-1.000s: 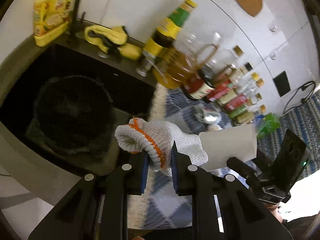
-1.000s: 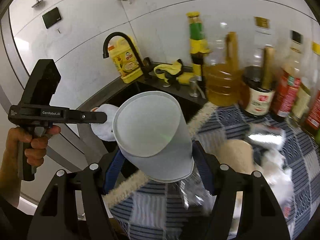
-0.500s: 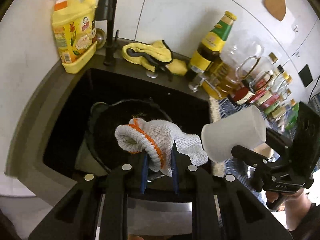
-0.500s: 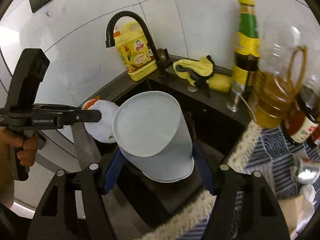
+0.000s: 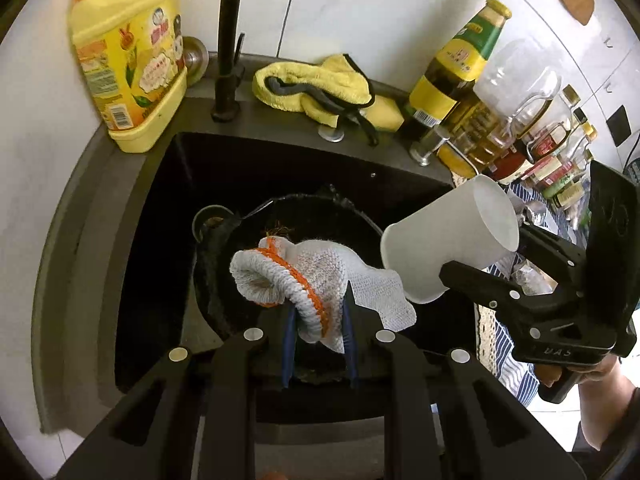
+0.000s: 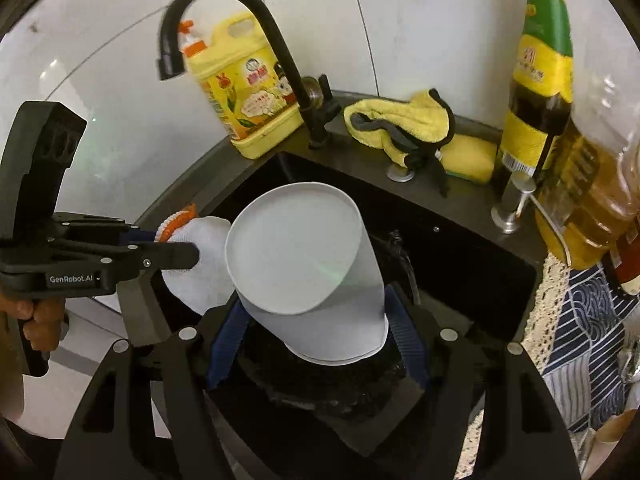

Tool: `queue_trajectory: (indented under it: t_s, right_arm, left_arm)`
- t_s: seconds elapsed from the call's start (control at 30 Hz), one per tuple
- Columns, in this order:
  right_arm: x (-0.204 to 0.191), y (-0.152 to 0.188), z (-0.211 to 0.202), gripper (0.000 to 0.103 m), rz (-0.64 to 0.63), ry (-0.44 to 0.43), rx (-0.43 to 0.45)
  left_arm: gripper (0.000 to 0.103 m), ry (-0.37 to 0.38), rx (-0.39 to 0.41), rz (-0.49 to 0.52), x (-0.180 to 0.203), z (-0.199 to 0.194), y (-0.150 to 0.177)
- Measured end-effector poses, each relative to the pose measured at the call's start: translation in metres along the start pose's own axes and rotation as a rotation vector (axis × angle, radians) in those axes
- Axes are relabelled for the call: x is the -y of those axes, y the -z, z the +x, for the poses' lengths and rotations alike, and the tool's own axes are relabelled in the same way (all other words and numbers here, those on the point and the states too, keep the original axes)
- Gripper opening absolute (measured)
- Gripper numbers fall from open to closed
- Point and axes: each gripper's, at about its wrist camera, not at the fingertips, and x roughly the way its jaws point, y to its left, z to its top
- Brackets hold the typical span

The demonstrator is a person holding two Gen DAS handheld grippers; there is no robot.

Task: Collect trash
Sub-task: 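Open the left tool dropping the glove while the right tool drops the cup into the bin, then move both tools back from the bin to the tablecloth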

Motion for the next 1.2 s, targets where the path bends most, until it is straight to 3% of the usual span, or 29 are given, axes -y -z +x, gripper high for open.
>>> queue_trajectory:
  t_s: [0.23, 0.3, 0.43, 0.53, 1.2]
  right_arm:
    - [0.004, -0.011, 0.023, 0.068, 0.035, 0.019, -0.039]
    - [0.009, -0.011, 0.028, 0.069, 0.058, 0.017, -0.058]
    - [0.017, -0.009, 0.031, 0.073, 0.098, -0.002, -0.072]
    - [0.022, -0.007, 0.03, 0.074, 0.119, -0.008, -0.072]
    - [0.012, 0.008, -0.023, 0.074, 0.115, 0.014, 0.022]
  left_arm:
    - [0.021, 0.049, -0.065, -0.016, -0.017, 0.03, -0.013]
    - [0.027, 0.044, -0.086, -0.01, -0.018, 0.038, -0.016]
    - [0.028, 0.041, -0.11, -0.013, -0.021, 0.048, -0.019]
    - [0.043, 0.031, -0.118, -0.018, -0.023, 0.052, -0.021]
    - [0.043, 0.028, -0.053, -0.007, -0.003, 0.015, -0.006]
